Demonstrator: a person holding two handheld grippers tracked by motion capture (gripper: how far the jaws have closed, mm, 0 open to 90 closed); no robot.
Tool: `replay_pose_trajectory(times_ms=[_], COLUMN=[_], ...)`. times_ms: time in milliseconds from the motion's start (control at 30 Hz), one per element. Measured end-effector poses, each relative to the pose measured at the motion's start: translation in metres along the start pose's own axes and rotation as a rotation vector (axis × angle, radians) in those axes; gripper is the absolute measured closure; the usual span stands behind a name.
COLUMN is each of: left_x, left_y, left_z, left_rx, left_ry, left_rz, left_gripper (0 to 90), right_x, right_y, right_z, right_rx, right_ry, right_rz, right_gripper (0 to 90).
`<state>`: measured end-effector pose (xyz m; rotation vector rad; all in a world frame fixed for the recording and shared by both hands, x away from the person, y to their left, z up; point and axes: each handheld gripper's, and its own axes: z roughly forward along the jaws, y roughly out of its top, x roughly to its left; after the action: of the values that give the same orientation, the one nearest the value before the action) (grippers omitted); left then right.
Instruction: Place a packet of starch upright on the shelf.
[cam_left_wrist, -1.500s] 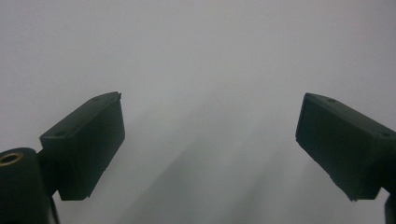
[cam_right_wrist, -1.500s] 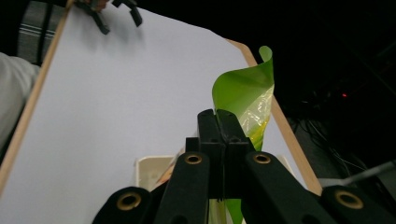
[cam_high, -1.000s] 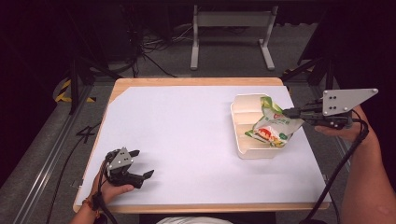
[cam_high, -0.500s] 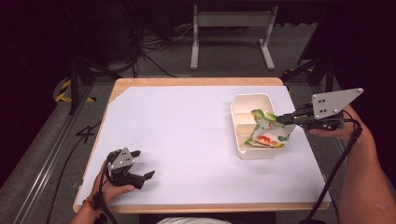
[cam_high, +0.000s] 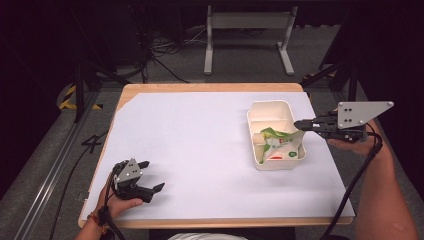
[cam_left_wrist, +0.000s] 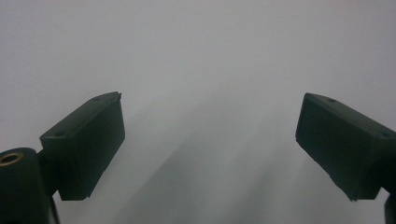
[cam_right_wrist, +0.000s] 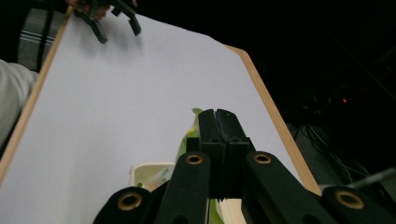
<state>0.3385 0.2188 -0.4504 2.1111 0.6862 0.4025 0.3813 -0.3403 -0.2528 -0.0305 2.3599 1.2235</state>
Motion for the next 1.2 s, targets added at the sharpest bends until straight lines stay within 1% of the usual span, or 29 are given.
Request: replay_pose_trajectory(times_ms=[67,100,133,200,233,267,300,333,367,433,467,500,533,600,633,733,767,800,867,933,1000,1033,1100,1167,1200], left_x=[0.0,0.0,0.0,0.0,0.0,0.0,0.001,0.0,0.0,0.0,0.0,0.0,0.0,0.001,0.001,0.002,0.002,0.003,0.004,0.004,0.005,0.005,0.005,0.006,0.006], left_y=[0.0,0.0,0.0,0.0,0.0,0.0,0.0,0.0,0.0,0.0,0.0,0.0,0.0,0.0,0.0,0.0,0.001,0.001,0.002,0.003,0.003,0.003,0.004,0.004,0.004], left_z=[0.0,0.0,0.0,-0.001,-0.001,-0.001,-0.001,-0.001,-0.001,-0.001,-0.001,-0.001,-0.001,-0.002,-0.002,-0.001,-0.001,-0.001,0.0,0.001,0.001,0.001,0.001,0.001,0.001], left_rx=[0.002,0.002,0.001,-0.001,0.0,0.0,0.0,0.0,0.0,-0.003,-0.005,-0.005,-0.007,-0.008,-0.007,-0.01,-0.013,-0.016,-0.015,-0.018,-0.019,-0.021,-0.022,-0.026,-0.027], left_ry=[-0.002,-0.002,0.001,0.0,0.002,0.002,0.002,0.001,0.001,-0.001,0.001,0.004,0.002,0.0,0.0,0.001,0.001,0.002,0.001,-0.001,-0.001,-0.002,-0.001,0.001,0.001], left_rz=[-0.002,-0.002,0.001,-0.002,-0.002,-0.002,-0.004,-0.004,-0.004,-0.002,-0.001,0.001,0.0,-0.001,0.0,-0.001,-0.004,-0.001,0.006,0.005,0.005,0.007,0.009,0.012,0.011], left_gripper=[9.0,8.9,8.9,9.0,9.0,9.0,9.0,9.0,9.0,9.0,9.0,9.0,9.0,8.9,8.9,8.9,8.9,8.9,8.9,8.9,8.9,8.9,8.9,8.9,8.9], right_x=[0.003,0.003,0.005,0.008,0.011,0.013,0.013,0.015,0.015,0.016,0.017,0.018,0.019,0.021,0.021,0.024,0.025,0.026,0.029,0.031,0.034,0.035,0.038,0.041,0.042], right_y=[-0.003,-0.003,-0.005,-0.008,-0.011,-0.012,-0.012,-0.014,-0.014,-0.016,-0.017,-0.017,-0.017,-0.019,-0.019,-0.021,-0.022,-0.023,-0.026,-0.03,-0.033,-0.034,-0.035,-0.037,-0.037], right_z=[0.005,0.005,0.007,0.012,0.015,0.017,0.017,0.019,0.019,0.019,0.018,0.017,0.016,0.014,0.014,0.012,0.011,0.01,0.007,0.005,0.005,0.004,0.003,0.0,-0.001], right_rx=[0.033,0.033,0.049,0.074,0.086,0.095,0.095,0.115,0.115,0.117,0.117,0.119,0.123,0.128,0.137,0.146,0.149,0.146,0.14,0.131,0.136,0.137,0.14,0.131,0.128], right_ry=[-0.001,-0.001,-0.002,-0.029,-0.057,-0.074,-0.074,-0.106,-0.106,-0.145,-0.171,-0.189,-0.207,-0.232,-0.268,-0.326,-0.352,-0.36,-0.393,-0.391,-0.402,-0.409,-0.436,-0.45,-0.467], right_rz=[0.007,0.007,0.011,0.034,0.067,0.085,0.085,0.117,0.117,0.157,0.181,0.194,0.214,0.224,0.244,0.28,0.298,0.307,0.325,0.339,0.356,0.356,0.366,0.372,0.38], right_gripper=[88.5,88.5,86.8,84.7,82.1,81.0,81.0,80.3,80.3,79.3,76.7,75.8,76.1,75.0,73.8,68.1,68.2,67.9,66.2,65.7,65.0,63.4,61.9,59.1,58.3])
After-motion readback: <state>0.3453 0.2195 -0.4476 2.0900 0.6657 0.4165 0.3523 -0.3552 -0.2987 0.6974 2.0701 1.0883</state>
